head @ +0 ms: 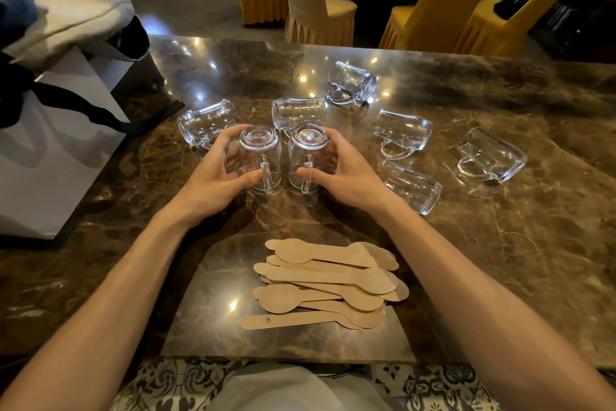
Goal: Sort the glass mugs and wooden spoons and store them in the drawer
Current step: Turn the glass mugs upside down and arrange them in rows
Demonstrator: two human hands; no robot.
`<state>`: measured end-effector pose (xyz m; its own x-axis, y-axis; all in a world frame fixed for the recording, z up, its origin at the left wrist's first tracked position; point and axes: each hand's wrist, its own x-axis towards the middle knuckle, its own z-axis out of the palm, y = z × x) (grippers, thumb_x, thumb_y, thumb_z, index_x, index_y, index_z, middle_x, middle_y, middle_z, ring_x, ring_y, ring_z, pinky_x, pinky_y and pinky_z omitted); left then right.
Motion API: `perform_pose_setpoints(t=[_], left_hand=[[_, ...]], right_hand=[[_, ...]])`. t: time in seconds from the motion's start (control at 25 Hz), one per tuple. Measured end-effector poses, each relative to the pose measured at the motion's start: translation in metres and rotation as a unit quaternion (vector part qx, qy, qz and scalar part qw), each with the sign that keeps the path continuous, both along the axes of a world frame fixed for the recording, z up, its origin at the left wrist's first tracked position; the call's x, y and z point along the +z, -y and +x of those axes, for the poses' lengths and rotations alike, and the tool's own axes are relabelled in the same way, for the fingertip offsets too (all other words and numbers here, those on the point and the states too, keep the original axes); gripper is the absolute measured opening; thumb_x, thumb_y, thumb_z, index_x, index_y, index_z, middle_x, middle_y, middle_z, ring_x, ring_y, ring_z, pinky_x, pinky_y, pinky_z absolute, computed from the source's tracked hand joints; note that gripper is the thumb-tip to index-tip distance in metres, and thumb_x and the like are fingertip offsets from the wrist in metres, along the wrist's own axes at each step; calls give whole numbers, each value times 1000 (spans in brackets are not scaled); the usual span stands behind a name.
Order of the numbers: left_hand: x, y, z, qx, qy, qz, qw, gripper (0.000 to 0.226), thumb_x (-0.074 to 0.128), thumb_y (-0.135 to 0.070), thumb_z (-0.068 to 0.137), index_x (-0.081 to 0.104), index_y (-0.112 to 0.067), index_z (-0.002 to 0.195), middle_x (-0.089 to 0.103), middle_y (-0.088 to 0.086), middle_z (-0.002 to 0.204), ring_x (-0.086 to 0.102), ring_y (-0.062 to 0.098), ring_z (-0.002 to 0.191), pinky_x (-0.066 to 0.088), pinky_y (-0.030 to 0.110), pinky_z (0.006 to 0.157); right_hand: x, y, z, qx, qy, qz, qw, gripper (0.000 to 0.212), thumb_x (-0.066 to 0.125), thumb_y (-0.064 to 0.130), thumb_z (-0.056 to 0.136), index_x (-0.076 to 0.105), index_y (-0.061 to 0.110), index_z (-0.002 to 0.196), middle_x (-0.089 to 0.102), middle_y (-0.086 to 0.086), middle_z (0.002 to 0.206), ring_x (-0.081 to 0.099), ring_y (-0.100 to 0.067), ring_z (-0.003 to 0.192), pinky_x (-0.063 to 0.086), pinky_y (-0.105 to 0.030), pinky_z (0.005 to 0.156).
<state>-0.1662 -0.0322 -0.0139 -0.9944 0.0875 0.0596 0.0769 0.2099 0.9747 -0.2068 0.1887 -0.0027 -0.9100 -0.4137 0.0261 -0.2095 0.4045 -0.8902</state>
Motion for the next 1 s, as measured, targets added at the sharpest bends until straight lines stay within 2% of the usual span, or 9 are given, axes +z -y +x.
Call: perform_pose_setpoints(t=[0.24,0.4,0.56,0.68,0.76,0.88,1.0], left_hand=[[-5,0,0,-27,7,1,1000,66,64,5,78,36,-27,129,63,-13,115,56,3,114,46,14,90],[-3,1,0,-40,13,1,999,65,66,-7,75,37,-38,125,63,-22,117,53,2,119,43,11,91],[-7,2,2,-43,20,9,999,67,67,-11,73,37,-38,126,63,-19,118,53,4,120,42,14,96],[-2,5,2,-44,15,16,999,73,69,-12,71,36,-33,132,56,-11,128,51,5,123,41,17,100],[4,10,3,-39,6,17,999,78,69,-8,71,34,-29,136,50,-4,134,50,7,124,42,18,99],[10,15,2,-22,-24,-7,999,74,65,9,76,37,-23,137,51,-3,132,52,8,122,44,19,97],[16,18,0,71,-81,-22,994,59,61,11,80,44,-16,131,57,-4,121,59,9,112,48,21,94]], right_hand=[[-4,0,5,6,3,-9,1000,70,74,15,79,36,10,137,59,-1,126,58,-9,113,44,-33,103],[-2,0,3,16,8,-5,1000,73,74,16,79,34,11,139,58,-2,129,56,-10,116,42,-33,105],[-1,0,3,19,16,6,1000,75,76,15,77,34,13,139,59,-1,127,57,-10,114,43,-33,104],[6,-5,0,34,29,15,999,79,75,3,75,34,19,140,55,-3,133,54,-12,119,40,-29,106],[15,-10,-4,37,31,21,999,74,67,-6,76,38,22,138,52,-1,134,51,-11,121,41,-24,103],[30,-17,-11,12,5,23,1000,58,57,-12,79,50,18,128,58,3,124,55,-6,112,47,-17,91],[41,-16,-25,-24,-35,32,999,47,60,-7,82,55,15,123,62,1,118,58,-7,106,50,-16,87]])
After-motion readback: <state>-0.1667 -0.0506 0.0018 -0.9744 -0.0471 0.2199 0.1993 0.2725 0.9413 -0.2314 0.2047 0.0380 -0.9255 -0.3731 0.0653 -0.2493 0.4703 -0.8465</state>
